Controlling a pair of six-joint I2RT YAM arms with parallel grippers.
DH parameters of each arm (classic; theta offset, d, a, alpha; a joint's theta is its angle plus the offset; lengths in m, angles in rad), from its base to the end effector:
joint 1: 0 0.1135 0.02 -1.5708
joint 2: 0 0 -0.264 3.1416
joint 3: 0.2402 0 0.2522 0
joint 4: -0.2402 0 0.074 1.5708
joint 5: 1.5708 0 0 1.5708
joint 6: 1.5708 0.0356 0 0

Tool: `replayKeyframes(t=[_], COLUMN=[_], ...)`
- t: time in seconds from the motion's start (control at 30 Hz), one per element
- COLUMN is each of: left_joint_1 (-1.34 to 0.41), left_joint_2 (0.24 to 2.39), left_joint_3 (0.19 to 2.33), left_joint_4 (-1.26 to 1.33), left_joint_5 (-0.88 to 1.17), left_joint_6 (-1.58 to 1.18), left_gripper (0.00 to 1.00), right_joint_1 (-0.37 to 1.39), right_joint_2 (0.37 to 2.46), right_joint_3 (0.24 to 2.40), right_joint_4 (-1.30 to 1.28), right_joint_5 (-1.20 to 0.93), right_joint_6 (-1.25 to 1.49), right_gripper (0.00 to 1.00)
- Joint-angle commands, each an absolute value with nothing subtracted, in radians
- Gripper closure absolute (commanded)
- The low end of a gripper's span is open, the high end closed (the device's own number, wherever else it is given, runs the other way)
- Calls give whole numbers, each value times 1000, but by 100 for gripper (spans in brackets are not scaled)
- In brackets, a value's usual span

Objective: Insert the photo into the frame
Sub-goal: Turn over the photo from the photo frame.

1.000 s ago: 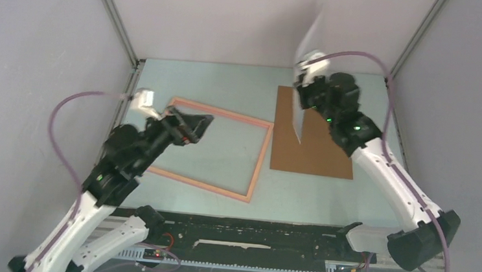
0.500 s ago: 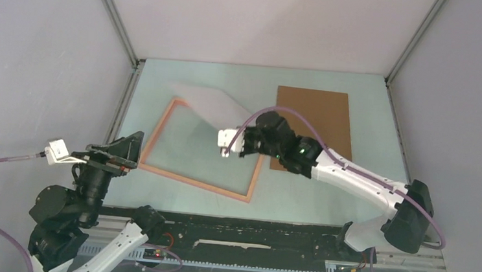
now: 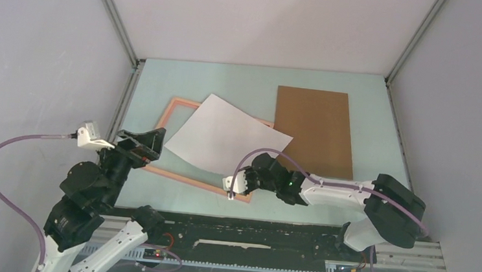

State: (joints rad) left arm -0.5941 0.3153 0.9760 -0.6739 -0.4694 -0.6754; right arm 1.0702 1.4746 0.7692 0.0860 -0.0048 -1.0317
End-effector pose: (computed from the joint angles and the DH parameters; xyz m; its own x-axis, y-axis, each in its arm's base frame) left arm 0.0350 -0.0042 0.3917 -0.0863 -0.6146 -0.7841 0.0903 0.7790 -0.6205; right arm 0.1483 0.2714 0.1995 0.6114 -0.6704 -0.4204 -0.6904 -0.1924 -0.6973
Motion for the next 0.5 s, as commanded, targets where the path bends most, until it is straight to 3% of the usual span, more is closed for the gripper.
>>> replayKeyframes(t=[0.0,0.47], left_joint_1=[-588,-589], left_joint_2=[330,350], left_joint_3=[962,930], left_joint_4=[-634,-595], left_joint_5=[-459,-458], left_joint_6=[-647,-652], left_gripper=[0,0], right_joint_1=[1081,1052], right_joint_2=[1449,1343], right_joint_3=[682,489], right_joint_4=[311,445], right_joint_5=[-52,-340], right_joint_6=[-1103,-1223], right_gripper=[100,100])
